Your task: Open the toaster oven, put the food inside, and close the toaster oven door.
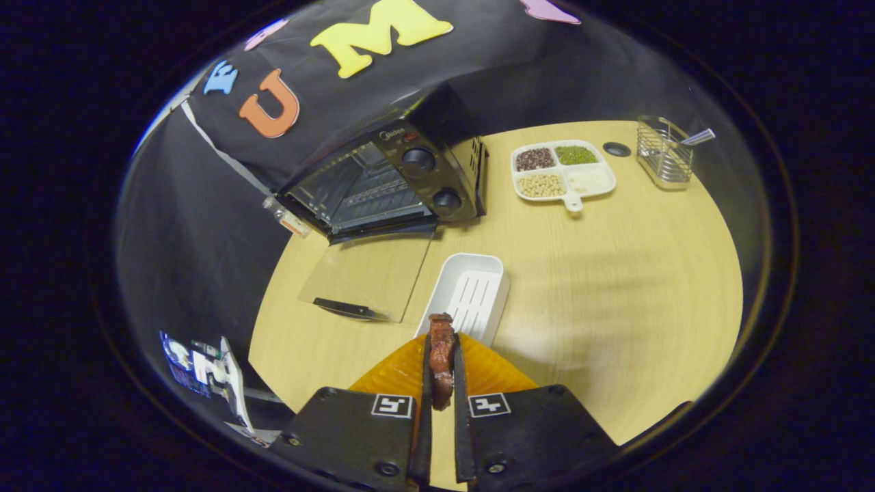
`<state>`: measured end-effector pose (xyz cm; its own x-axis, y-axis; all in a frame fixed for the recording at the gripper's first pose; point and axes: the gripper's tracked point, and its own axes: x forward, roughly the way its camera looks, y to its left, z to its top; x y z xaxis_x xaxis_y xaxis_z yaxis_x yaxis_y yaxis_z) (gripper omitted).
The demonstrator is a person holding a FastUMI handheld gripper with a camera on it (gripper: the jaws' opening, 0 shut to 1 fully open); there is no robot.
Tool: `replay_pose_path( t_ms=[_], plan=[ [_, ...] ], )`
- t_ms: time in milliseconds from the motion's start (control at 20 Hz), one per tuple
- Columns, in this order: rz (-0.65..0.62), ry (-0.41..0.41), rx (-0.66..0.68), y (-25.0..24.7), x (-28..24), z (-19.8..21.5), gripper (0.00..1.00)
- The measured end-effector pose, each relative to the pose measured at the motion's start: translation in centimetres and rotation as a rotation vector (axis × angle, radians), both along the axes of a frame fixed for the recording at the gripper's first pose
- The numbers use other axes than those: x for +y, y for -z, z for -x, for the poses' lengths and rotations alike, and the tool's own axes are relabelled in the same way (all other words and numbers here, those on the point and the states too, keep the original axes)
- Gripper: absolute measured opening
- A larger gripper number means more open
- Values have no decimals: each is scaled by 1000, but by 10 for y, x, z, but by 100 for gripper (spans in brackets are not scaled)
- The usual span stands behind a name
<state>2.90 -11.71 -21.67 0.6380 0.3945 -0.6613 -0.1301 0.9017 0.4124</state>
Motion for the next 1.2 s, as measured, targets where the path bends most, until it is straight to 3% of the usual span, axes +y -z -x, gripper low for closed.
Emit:
replay_pose_path(
  t_ms=[250, 550, 850, 1200],
  plan=[
    [-68, 39, -38, -20, 7, 6, 16],
    [-238, 125, -141, -67, 49, 2, 16],
    [-491, 260, -243, -88, 131, -53, 16],
    [-584, 360, -289, -72, 190, -107, 16]
  ],
)
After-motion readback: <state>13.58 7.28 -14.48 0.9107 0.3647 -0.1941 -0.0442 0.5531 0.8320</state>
